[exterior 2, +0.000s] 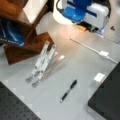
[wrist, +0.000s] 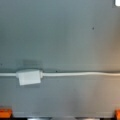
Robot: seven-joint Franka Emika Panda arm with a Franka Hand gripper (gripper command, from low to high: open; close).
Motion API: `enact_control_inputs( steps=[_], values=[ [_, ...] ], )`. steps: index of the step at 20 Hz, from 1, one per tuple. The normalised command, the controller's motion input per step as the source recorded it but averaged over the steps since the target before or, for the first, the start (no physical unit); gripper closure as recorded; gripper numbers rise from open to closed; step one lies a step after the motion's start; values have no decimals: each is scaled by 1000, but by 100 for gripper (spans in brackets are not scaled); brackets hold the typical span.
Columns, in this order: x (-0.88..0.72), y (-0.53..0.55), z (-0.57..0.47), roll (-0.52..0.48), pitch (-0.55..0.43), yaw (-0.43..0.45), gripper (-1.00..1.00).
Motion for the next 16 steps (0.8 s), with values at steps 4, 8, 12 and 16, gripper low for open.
enact_control_inputs(
  steps=[4,8,12,16],
  values=[
    [51,66,-11,-35,67,46,-100],
    [208,250,-72,-77,152,61,-100],
    [402,425,-115,-70,197,102,-100],
    [466,398,-22,6,169,56,-100]
  ],
)
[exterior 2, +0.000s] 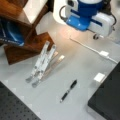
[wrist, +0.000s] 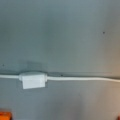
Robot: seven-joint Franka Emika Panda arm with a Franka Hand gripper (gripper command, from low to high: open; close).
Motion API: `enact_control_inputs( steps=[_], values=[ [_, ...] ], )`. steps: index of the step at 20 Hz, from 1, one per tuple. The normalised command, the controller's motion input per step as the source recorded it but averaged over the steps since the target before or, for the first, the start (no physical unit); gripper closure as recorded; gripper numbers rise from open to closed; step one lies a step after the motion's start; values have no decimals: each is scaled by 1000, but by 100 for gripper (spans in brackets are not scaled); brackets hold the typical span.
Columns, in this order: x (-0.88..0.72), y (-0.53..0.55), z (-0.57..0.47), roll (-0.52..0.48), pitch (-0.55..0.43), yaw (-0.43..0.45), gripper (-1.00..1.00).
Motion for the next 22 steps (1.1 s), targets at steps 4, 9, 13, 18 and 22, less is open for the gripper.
enact_control_inputs(
  steps=[4,9,13,18,22],
  values=[
    [419,247,107,114,144,-41,-100],
    [370,205,103,284,110,-109,-100],
    [337,200,11,340,106,-88,-100],
    [306,172,-11,266,146,-34,-100],
    [296,180,7,236,111,-10,-100]
  ],
)
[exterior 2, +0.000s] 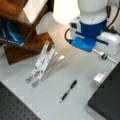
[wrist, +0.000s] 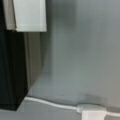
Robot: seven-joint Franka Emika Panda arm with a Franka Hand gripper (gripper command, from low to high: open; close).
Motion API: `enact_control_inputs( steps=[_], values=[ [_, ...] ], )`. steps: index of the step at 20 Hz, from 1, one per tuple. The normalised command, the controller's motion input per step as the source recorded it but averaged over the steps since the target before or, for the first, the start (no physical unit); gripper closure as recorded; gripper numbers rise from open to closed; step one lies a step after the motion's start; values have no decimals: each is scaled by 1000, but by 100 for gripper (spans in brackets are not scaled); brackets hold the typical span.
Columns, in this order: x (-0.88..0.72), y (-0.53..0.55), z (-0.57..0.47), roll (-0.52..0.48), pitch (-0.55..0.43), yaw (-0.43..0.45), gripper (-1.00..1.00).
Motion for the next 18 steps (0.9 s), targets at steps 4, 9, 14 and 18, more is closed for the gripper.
enact_control_inputs(
  steps=[4,9,14,18],
  values=[
    [281,210,-59,262,63,0,-100],
    [215,101,-140,300,-8,60,-100],
    [138,-97,-112,298,-25,86,-100],
    [87,-140,-149,322,-7,18,-100]
  ],
)
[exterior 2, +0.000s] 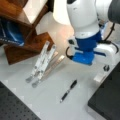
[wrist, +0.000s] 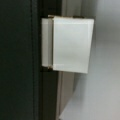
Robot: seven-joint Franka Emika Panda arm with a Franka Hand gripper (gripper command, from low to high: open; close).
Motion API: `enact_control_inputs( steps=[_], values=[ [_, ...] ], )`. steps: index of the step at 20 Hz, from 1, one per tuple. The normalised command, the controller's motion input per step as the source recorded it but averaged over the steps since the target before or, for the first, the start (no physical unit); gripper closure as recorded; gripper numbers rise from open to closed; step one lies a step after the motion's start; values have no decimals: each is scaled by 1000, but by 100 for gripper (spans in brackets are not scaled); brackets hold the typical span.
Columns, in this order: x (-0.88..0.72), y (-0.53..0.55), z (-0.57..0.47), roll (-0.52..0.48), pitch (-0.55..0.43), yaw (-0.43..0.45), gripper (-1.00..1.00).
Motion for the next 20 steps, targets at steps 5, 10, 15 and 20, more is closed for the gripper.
enact_control_inputs(
  steps=[5,10,15,20],
  values=[
    [64,-43,-232,302,-39,-62,-100],
    [53,1,-238,261,-69,-74,-100],
    [72,-6,-138,237,-67,-97,-100],
    [49,-56,-84,306,-61,-57,-100]
  ],
)
